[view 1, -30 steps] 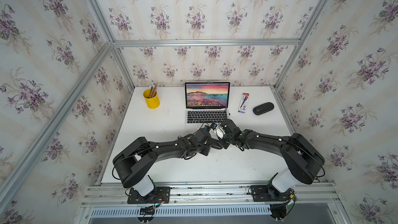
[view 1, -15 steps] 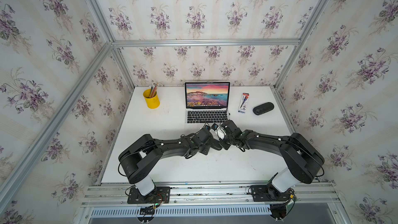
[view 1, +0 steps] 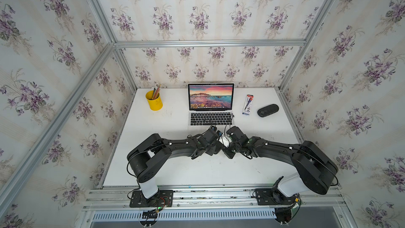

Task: Remove the wireless mouse receiver from the laptop
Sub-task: Place the mouse at the center of the board.

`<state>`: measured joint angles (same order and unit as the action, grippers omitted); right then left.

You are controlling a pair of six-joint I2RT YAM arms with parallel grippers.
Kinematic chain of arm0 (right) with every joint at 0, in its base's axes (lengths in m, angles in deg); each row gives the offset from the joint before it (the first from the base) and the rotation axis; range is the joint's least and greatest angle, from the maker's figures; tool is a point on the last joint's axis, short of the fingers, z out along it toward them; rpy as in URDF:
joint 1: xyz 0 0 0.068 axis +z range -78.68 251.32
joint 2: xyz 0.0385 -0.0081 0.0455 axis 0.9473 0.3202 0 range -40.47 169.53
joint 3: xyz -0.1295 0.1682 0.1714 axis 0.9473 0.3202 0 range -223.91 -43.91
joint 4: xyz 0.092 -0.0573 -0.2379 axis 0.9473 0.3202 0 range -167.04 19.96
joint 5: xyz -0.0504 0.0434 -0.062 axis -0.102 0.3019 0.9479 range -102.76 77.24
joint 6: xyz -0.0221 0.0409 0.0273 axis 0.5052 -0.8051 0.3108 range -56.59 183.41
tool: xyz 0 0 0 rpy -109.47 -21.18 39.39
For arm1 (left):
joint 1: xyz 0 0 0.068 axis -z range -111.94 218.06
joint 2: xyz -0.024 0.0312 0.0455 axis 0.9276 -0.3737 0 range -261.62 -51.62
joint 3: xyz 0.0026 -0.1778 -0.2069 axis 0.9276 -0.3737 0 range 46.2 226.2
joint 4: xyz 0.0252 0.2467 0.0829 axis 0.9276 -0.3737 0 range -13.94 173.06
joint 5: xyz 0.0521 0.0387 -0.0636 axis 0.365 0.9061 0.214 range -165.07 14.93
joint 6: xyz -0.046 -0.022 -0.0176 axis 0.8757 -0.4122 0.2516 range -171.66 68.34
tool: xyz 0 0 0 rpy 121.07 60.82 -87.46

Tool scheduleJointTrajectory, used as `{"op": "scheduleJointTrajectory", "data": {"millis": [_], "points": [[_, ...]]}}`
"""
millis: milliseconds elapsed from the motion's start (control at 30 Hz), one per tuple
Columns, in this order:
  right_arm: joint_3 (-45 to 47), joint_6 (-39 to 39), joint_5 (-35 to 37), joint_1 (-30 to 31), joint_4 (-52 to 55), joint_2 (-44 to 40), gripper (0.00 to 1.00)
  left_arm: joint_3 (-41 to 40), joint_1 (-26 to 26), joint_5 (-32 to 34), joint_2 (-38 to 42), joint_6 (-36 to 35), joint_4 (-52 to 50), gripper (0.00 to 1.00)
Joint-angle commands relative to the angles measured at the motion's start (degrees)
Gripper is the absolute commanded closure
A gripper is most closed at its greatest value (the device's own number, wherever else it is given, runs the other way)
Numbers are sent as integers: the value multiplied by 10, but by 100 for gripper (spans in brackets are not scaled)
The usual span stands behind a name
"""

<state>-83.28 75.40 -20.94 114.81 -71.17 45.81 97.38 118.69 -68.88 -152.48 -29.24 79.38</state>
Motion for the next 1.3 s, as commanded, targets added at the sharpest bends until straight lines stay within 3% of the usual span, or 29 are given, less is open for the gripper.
{"op": "scheduleJointTrajectory", "data": {"millis": [0, 433, 633, 833, 967, 1267], "points": [[-5, -2, 19, 0, 9, -11, 100, 7, 0, 13, -6, -19, -13, 100], [-8, -9, 85, 0, 4, -51, 100, 75, 0, 106, -11, -91, -66, 100], [10, -38, 176, -10, -22, -79, 100, 91, -1, 69, -35, -82, -53, 100], [58, -84, 266, -30, -96, -167, 100, 81, 0, 45, -45, -65, -33, 100], [86, -128, 366, -37, -135, -221, 100, 81, 0, 42, -49, -64, -25, 100], [91, -118, 341, -67, -146, -232, 100, 94, 1, 14, -77, -64, 12, 100]]}}
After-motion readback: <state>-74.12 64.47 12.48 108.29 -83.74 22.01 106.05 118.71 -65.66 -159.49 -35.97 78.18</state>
